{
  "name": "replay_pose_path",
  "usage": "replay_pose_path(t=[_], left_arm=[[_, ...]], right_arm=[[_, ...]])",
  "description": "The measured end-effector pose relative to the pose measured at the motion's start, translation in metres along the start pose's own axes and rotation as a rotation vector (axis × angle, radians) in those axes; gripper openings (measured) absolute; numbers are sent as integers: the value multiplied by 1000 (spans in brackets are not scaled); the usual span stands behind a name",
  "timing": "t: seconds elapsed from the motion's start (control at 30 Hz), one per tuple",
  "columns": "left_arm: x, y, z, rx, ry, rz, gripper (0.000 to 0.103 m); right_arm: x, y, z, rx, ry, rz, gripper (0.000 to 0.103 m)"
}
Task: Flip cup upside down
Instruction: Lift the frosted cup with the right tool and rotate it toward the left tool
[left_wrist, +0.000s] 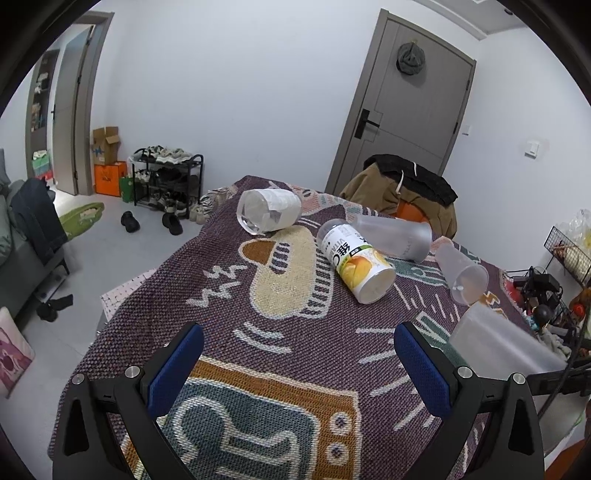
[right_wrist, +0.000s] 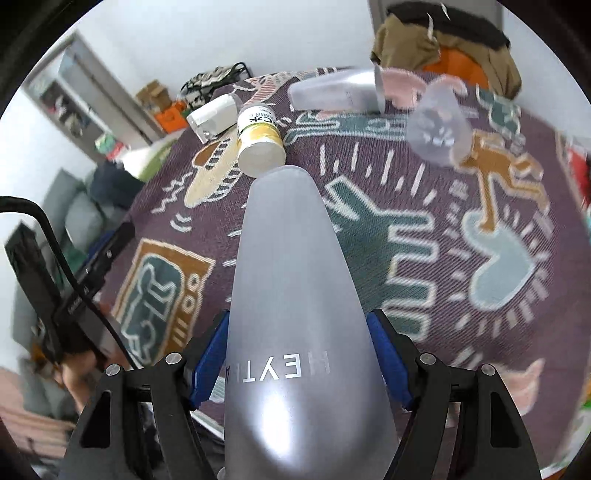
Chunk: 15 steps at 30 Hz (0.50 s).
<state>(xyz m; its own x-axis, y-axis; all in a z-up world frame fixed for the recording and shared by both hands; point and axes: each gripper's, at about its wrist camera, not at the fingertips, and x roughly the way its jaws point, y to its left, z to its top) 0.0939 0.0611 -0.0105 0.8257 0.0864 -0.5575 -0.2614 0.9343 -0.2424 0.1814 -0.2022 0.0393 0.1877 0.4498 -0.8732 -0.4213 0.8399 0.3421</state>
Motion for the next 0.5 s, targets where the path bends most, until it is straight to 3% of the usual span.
replay_pose_path(t=[0.23, 0.5], left_arm=[[-2, 11, -6, 11, 17, 5, 103], [0, 20, -10, -11, 32, -3, 103]], right_arm=[[20, -5, -16, 188, -35, 90, 74], [32, -6, -27, 297, -126, 70, 74]])
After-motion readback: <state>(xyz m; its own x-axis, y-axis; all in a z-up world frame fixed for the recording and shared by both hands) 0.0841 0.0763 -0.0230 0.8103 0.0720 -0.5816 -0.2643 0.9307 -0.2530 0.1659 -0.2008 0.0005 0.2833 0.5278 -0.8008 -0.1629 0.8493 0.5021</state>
